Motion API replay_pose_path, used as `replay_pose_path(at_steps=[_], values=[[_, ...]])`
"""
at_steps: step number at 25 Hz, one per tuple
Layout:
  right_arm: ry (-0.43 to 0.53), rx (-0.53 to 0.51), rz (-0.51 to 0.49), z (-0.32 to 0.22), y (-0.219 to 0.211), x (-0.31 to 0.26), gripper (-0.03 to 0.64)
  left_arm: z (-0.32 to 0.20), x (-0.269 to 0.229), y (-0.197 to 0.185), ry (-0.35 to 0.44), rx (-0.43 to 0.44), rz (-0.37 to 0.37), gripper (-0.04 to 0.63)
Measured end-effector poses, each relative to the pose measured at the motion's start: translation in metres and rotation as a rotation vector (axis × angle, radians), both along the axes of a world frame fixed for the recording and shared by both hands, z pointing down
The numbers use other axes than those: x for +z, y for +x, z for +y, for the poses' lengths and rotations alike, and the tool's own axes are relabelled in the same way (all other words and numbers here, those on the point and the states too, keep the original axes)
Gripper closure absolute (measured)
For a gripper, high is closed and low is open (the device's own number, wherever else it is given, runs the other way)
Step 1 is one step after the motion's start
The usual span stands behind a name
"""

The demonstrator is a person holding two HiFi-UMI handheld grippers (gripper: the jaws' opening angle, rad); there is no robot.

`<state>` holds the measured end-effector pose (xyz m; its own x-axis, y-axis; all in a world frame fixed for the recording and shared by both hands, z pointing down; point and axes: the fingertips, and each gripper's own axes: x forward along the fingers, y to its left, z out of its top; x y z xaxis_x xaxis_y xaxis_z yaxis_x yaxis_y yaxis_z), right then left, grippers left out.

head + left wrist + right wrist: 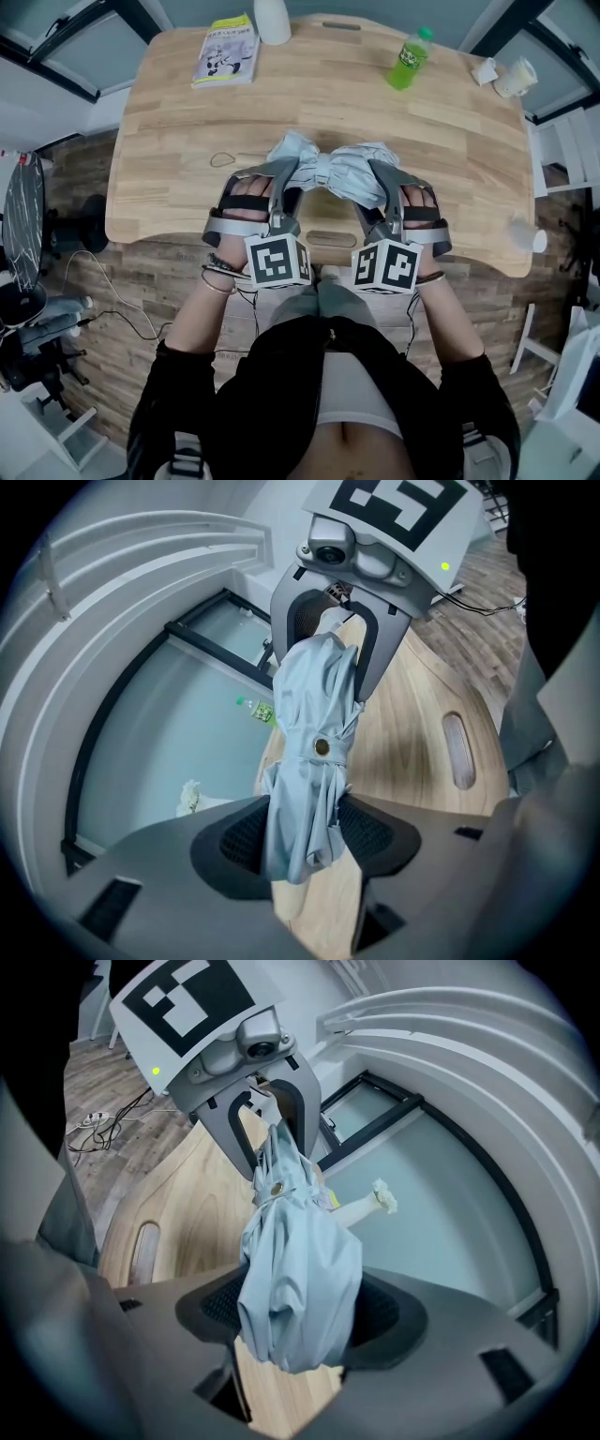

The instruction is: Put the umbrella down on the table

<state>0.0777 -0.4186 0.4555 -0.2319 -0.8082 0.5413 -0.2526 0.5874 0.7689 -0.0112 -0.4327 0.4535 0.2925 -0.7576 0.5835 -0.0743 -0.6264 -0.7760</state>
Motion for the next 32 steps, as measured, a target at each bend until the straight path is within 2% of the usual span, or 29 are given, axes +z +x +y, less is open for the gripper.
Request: replay_pose_path(at_steps=[32], values=[[-0.107, -0.029, -0.012, -0.032, 0.004, 0.073, 0.304, -0.028, 0.071, 0.006, -0.122, -0.017, -0.034, 0.383]])
